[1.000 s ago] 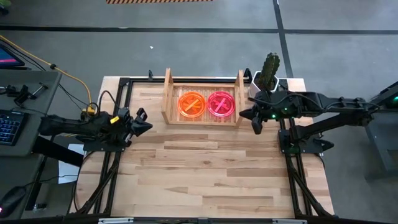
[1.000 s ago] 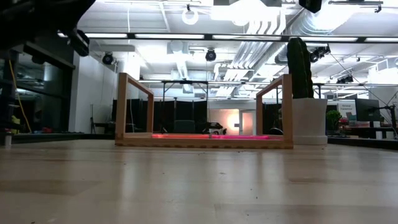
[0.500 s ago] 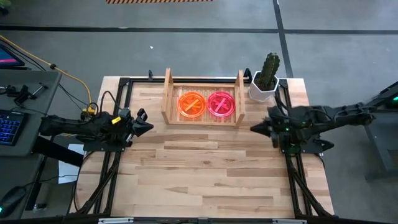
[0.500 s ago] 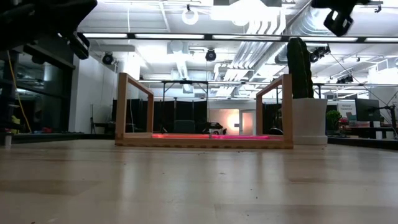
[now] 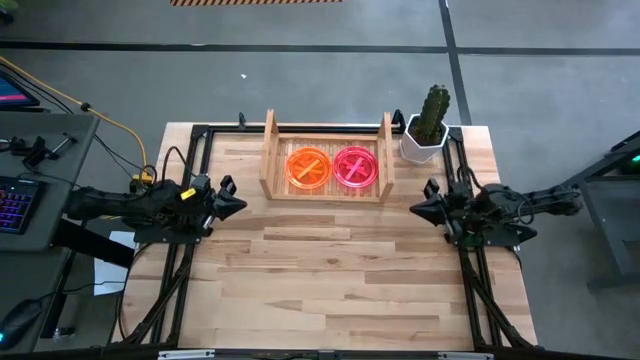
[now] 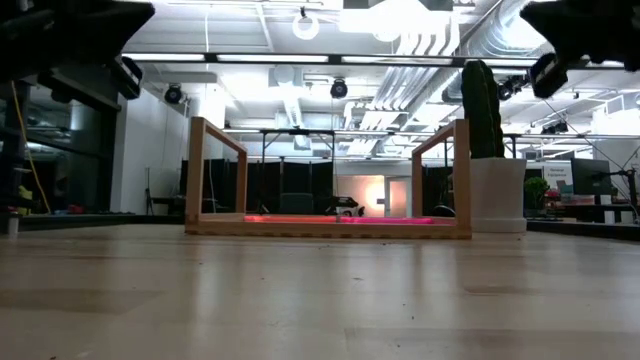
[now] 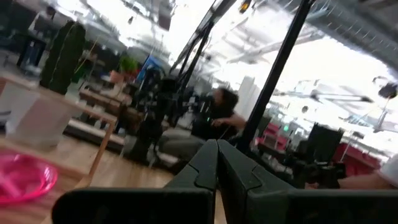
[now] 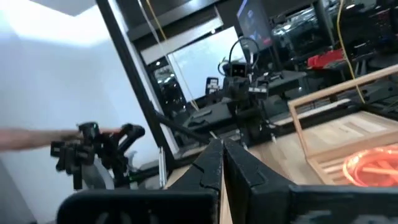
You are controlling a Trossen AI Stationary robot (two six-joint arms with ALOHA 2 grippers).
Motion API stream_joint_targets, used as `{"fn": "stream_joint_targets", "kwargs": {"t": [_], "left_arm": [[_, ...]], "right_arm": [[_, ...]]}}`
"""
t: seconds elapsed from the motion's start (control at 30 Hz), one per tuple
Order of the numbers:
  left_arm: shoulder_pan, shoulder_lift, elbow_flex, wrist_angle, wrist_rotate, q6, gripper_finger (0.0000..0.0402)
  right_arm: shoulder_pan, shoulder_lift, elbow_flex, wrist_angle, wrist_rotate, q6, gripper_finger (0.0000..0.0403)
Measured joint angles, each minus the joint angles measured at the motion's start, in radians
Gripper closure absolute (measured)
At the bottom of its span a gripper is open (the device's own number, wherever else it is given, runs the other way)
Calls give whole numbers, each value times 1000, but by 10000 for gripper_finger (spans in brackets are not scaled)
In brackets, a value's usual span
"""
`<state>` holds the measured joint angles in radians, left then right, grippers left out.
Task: Place and stack plates onto a shelf
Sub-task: Return to Home Position
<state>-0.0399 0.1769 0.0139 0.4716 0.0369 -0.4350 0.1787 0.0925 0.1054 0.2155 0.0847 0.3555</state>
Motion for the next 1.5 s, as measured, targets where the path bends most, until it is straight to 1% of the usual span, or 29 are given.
{"fn": "stream_joint_targets", "kwargs": {"t": [0.13, 0.2, 0.3, 0.37, 0.5, 0.57, 0.67, 0.73, 0.77, 0.87, 0.93, 1.03, 1.17, 1.5], "left_arm": [[0, -79, 0, -141, 0, 0, 401], [0, -120, 0, -242, 0, 0, 401], [0, -177, 0, -391, 0, 0, 401], [0, -173, -2, -466, -9, -1, 401], [2, -174, -1, -460, -40, 1, 401], [8, -173, -1, -465, -43, 1, 401], [16, -173, -1, -462, -44, 1, 401], [22, -173, -1, -462, -44, 1, 401], [23, -173, -1, -461, -45, 1, 401], [26, -173, -1, -461, -45, 1, 401], [26, -173, -1, -461, -45, 1, 401], [26, -173, -1, -461, -45, 1, 401], [26, -173, -1, -461, -45, 1, 401], [26, -173, -1, -461, -45, 0, 401]], "right_arm": [[-2, -35, -47, -18, -46, -21, 403], [-2, -43, -53, -45, -65, -24, 403], [-2, -48, -55, -125, -93, -37, 403], [-2, -48, -55, -178, -97, -44, 403], [-2, -49, -56, -237, -97, -89, 403], [-2, -49, -56, -238, -94, -107, 403], [-2, -49, -56, -225, -89, -143, 403], [-2, -49, -82, -162, -83, -156, 403], [-2, -50, -94, -150, -78, -154, 403], [-4, -47, -95, -196, -70, -140, 403], [-5, -48, -95, -193, -64, -140, 403], [-15, -41, -95, -189, -22, -143, 403], [-22, -41, -95, -189, -16, -148, 403], [-22, -43, -96, -189, -17, -38, 403]]}}
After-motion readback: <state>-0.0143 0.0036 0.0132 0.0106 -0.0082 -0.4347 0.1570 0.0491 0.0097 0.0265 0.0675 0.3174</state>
